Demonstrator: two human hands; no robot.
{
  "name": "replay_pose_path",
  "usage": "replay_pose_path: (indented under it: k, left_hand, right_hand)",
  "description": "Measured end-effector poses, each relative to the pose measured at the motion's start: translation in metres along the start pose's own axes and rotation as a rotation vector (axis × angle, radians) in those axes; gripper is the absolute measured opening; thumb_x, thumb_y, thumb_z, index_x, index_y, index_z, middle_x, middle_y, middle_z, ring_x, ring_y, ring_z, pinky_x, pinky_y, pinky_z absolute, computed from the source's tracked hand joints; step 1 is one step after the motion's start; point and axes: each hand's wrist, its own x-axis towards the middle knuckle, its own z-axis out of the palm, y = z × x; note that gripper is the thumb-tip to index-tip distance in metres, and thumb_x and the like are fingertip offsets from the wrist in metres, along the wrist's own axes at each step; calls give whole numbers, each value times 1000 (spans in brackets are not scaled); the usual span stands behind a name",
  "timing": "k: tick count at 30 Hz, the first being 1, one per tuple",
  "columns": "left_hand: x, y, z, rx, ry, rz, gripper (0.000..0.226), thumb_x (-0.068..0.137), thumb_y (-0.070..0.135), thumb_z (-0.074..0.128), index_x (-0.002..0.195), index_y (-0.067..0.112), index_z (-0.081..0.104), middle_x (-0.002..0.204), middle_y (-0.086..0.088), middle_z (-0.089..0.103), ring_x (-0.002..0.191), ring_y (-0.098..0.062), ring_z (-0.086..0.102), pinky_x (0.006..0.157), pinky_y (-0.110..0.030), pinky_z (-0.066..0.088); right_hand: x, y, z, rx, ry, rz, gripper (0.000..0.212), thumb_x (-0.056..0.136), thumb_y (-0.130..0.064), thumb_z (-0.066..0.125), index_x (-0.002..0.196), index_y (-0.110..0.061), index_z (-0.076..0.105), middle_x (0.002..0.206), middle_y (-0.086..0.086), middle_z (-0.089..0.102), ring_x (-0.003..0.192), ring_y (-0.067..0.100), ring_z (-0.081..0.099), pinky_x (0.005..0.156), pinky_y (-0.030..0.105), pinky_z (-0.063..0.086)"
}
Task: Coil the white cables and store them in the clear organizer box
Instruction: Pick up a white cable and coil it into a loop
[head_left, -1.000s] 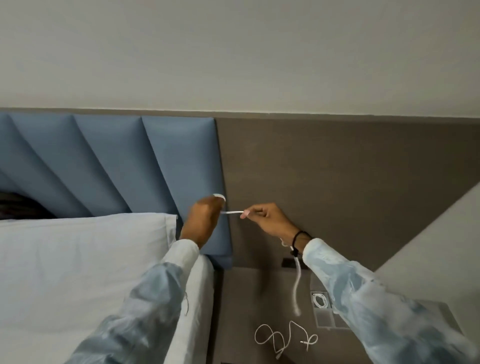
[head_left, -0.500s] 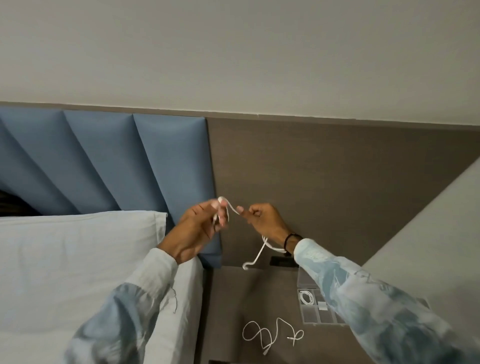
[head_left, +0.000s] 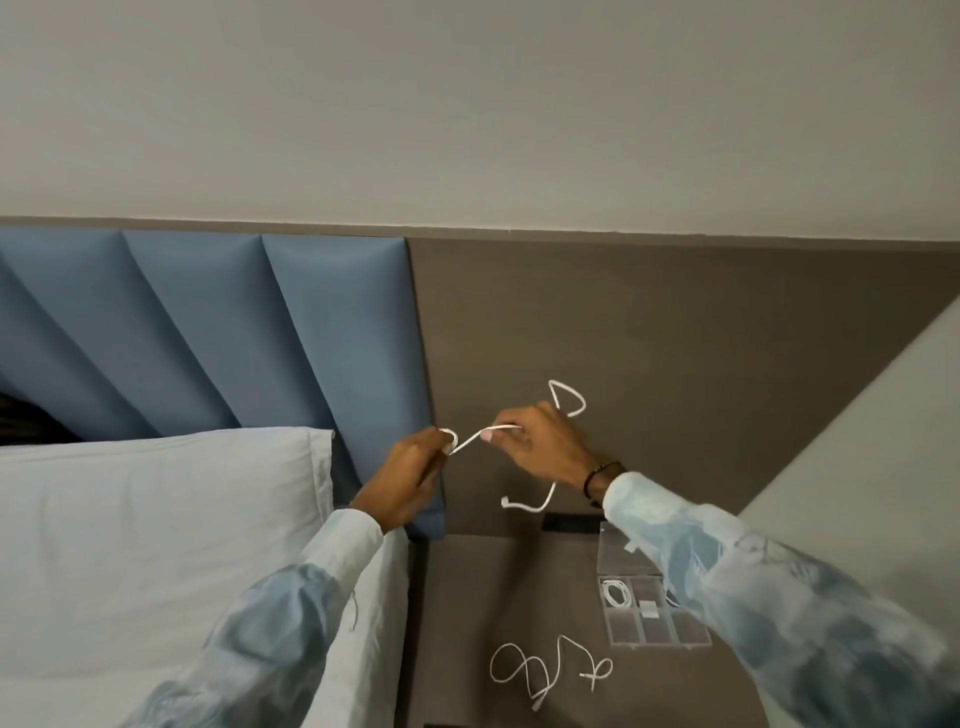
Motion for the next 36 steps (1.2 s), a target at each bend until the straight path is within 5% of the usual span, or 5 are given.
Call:
replay_pose_path:
  k: [6, 12, 18, 27, 36]
  left_hand:
    - [-6, 31, -3, -845, -230, -366, 30, 107, 16, 45, 100, 9, 73, 72, 2, 53, 63, -4, 50, 66, -16, 44]
    - [35, 62, -32, -1898, 476, -492, 24, 103, 19, 51, 100, 6, 70, 77, 1, 70, 68, -6, 68, 72, -22, 60]
    - [57, 36, -43, -1006, 1133, -525, 18, 101, 16, 62, 97, 2, 72, 82, -9, 70, 75, -17, 72, 86, -32, 62]
    - [-6, -16, -31, 270, 27, 57, 13, 99, 1, 54, 103, -1, 65, 105, -19, 68, 94, -39, 66, 87, -45, 55]
    - [-17, 37, -27, -1152, -193, -407, 40, 106, 29, 43, 90, 10, 73, 65, 2, 46, 58, -11, 41, 59, -22, 40]
  right_hand:
    - [-4, 13, -15, -254, -22, -81, 54, 94, -70, 36, 78, -22, 56, 63, -9, 55, 59, 16, 57, 54, 36, 51]
    - [-17, -11, 13, -76, -151, -10, 32, 107, -42, 32, 108, -19, 55, 77, 4, 67, 66, 28, 64, 62, 43, 55]
    - [-26, -29, 23, 119, -318, 89, 22, 100, -24, 47, 94, -15, 67, 76, 8, 75, 63, 25, 71, 61, 34, 59]
    - [1, -4, -47, 84, -23, 102, 26, 85, -48, 74, 85, -23, 80, 54, -5, 68, 49, 7, 64, 54, 27, 55]
    - [4, 36, -40, -479, -61, -52, 36, 104, -39, 45, 105, -19, 76, 93, 4, 73, 86, 21, 68, 66, 31, 48]
